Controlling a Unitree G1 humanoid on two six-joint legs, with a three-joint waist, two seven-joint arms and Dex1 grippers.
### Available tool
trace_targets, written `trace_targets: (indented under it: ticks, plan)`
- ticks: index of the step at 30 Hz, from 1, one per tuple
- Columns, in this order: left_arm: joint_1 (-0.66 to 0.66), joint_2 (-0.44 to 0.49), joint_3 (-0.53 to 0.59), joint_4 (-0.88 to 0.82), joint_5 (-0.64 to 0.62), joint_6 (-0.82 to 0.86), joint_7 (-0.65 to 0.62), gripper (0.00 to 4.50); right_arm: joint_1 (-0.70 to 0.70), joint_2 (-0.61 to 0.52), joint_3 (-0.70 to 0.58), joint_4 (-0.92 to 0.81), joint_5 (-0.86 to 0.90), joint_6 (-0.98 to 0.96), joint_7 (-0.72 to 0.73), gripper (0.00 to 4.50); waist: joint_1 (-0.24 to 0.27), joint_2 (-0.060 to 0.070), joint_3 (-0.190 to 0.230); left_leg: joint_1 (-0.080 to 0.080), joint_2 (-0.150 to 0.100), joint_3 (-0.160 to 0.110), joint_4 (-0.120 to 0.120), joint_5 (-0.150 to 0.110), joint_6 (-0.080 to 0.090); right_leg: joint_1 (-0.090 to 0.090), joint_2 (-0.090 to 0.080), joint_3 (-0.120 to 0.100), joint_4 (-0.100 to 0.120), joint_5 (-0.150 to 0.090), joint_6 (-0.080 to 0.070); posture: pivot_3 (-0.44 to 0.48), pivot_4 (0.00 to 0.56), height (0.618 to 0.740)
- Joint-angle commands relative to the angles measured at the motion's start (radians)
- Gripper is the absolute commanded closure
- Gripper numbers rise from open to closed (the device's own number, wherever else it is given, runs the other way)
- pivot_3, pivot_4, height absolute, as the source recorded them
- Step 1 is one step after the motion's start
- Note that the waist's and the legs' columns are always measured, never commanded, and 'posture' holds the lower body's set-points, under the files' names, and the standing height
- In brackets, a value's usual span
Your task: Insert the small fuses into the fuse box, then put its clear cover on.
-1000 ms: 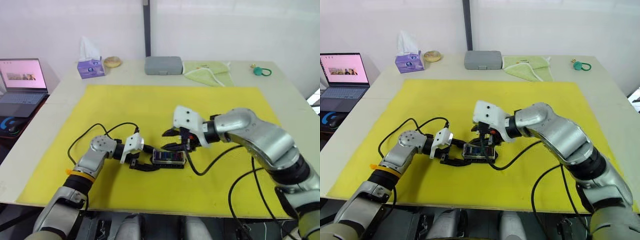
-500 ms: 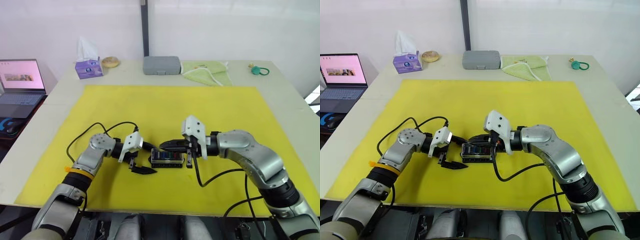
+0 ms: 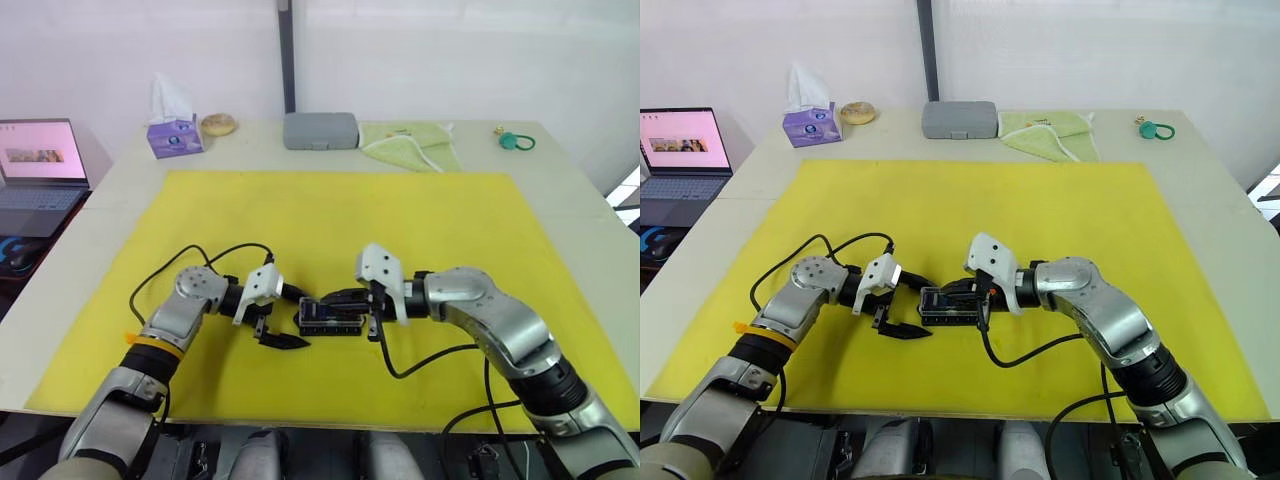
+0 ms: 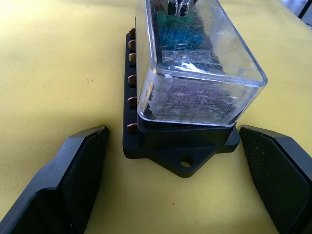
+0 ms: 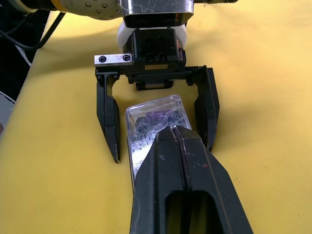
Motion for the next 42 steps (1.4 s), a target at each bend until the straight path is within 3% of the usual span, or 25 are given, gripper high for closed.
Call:
trace_targets:
  ticks: [1,11,28,42]
  plan:
    - [0.040,0.035,-0.027,0.039,0.074,0.008,0.016,0.03,0.003,0.013,0.018,0.022,-0.004,0.042,-0.008,4.50,0.000,0.000,0.000,0.000,0.000,0.000,0.000,0.000,0.000,0.000,0.000,0.000,0.000,0.000,0.000,0.000,0.150,0.737]
    - [0.052,0.034,-0.034,0.028,0.073,-0.001,0.025,0.03,-0.002,0.031,0.031,0.080,-0.013,0.082,-0.009,4.50,-0.001,0.000,-0.001,0.002,0.001,0.000,0.000,0.000,0.000,0.002,0.004,0.000,0.000,0.000,0.000,0.000,0.150,0.737]
    - [0.090,0.032,-0.046,0.031,0.106,-0.081,0.061,0.03,-0.020,0.002,0.199,0.103,-0.101,0.169,-0.018,4.50,-0.001,-0.001,-0.006,0.014,0.003,-0.001,-0.002,0.000,0.000,0.012,0.005,0.000,-0.001,0.000,-0.001,0.000,0.150,0.737]
    - [0.061,0.024,-0.019,0.078,0.095,-0.080,0.081,0.03,-0.020,0.024,0.095,0.106,-0.074,0.056,-0.018,4.50,-0.001,-0.002,-0.013,0.018,0.003,-0.001,-0.005,-0.001,0.000,0.011,-0.004,0.002,-0.002,-0.001,-0.001,0.000,0.150,0.737]
